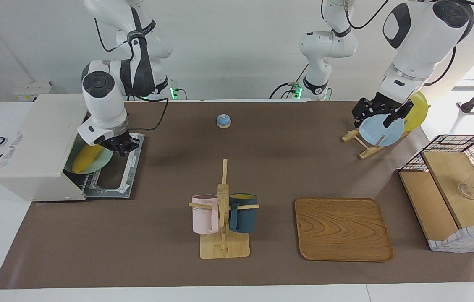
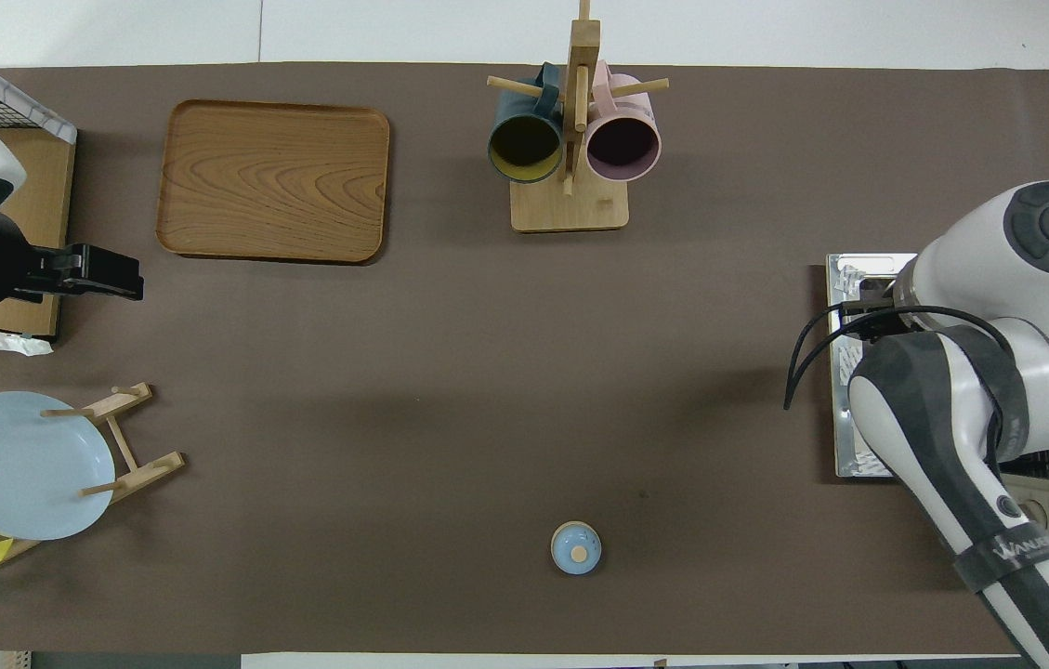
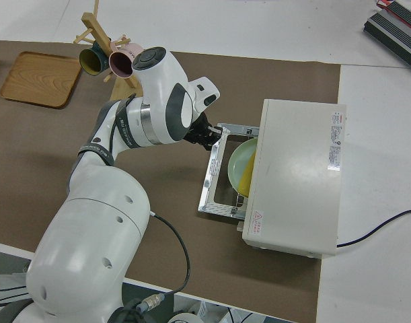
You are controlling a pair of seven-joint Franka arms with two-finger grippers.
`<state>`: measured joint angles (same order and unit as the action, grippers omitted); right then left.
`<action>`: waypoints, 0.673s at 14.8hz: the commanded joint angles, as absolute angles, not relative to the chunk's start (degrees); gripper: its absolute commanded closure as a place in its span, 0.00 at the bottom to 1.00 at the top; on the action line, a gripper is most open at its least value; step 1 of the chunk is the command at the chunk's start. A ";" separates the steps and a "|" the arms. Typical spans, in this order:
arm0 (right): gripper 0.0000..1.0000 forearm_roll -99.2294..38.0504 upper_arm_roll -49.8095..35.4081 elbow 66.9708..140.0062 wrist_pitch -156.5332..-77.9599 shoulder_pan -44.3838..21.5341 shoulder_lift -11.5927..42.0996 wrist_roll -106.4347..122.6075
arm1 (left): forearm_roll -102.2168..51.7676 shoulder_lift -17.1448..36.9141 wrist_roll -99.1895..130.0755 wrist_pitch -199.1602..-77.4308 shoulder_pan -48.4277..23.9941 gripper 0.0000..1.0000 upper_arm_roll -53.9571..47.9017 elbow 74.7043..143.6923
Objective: Put corn in oven
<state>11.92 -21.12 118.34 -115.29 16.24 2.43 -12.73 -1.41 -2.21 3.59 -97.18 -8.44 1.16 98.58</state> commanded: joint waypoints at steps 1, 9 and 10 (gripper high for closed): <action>1.00 10.90 -21.45 118.65 -118.99 12.41 5.18 -20.01 | -0.44 -2.90 3.34 -97.29 -7.73 0.00 0.70 98.96; 1.00 11.60 -21.10 127.70 -129.72 13.09 6.41 -21.45 | -0.44 -2.90 3.34 -97.21 -7.73 0.00 0.70 98.96; 1.00 11.69 -21.09 127.79 -129.73 13.62 6.68 -21.45 | -0.44 -2.90 3.34 -97.29 -7.73 0.00 0.70 99.05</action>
<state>11.83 -20.84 126.05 -127.80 12.51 6.60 -21.07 -1.41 -2.21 3.59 -97.18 -8.44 1.16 98.58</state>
